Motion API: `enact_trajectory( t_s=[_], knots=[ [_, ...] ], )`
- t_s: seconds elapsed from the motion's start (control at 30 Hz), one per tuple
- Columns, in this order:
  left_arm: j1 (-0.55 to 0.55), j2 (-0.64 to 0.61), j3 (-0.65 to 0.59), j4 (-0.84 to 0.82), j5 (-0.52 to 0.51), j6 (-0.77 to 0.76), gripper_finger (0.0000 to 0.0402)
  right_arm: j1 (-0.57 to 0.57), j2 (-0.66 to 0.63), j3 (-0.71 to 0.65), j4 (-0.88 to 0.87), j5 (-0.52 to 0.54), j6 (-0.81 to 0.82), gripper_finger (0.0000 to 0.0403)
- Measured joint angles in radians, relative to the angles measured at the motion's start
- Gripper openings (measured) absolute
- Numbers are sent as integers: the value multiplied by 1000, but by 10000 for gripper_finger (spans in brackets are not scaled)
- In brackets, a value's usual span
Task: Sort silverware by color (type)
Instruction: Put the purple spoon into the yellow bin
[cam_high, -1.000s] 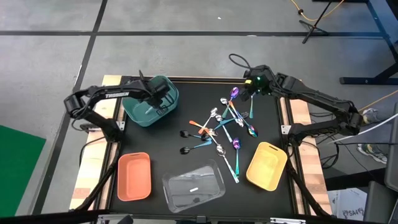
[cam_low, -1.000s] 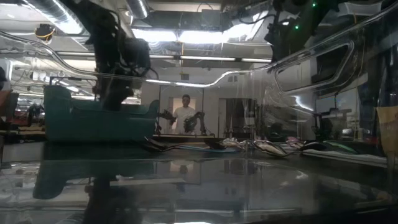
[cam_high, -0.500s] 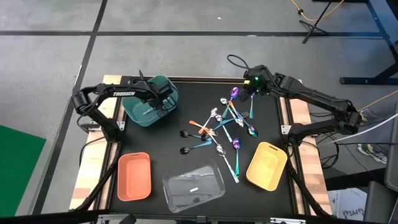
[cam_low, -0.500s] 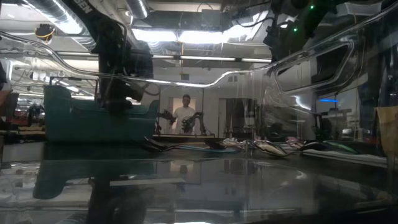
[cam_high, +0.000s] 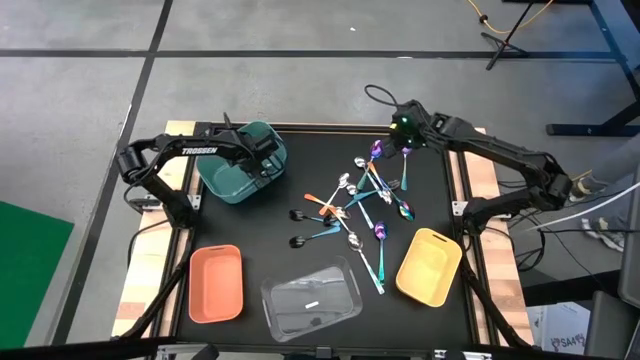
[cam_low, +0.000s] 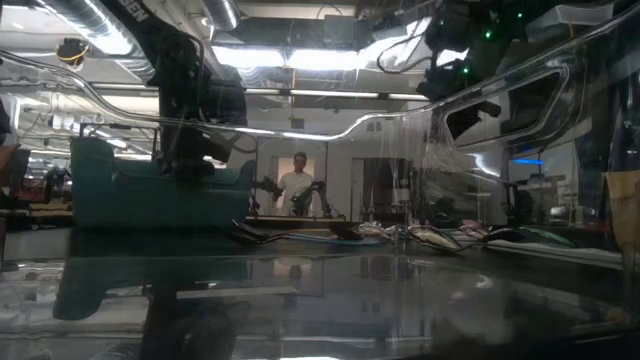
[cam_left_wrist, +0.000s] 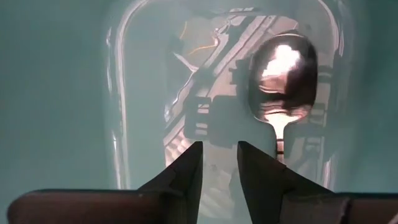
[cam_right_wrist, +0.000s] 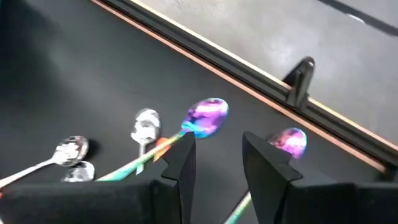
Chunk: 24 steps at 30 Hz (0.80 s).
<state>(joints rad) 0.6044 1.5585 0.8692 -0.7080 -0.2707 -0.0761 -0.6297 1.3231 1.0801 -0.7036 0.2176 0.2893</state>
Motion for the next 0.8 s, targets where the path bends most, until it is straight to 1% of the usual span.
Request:
enact_trajectory(
  t_s=[0.13, 0.4, 0.53, 0.7, 0.8],
  knots=[
    [-1, 0, 0, -20, 0, -1, 89, -44, 21, 0, -34, -1, 2, 117],
    [-2, -13, 0, -48, 6, -1, 79, -74, 81, 0, -61, -2, 2, 117],
    [-11, -67, 0, -48, 7, -4, 78, -72, 100, 0, -62, -3, 2, 117],
    [-23, -172, 0, -51, 12, -26, 78, -72, 112, 0, -63, -30, 2, 117],
    [-35, -244, 0, -52, 36, -28, 78, -73, 113, 0, -63, -29, 2, 117]
  ],
)
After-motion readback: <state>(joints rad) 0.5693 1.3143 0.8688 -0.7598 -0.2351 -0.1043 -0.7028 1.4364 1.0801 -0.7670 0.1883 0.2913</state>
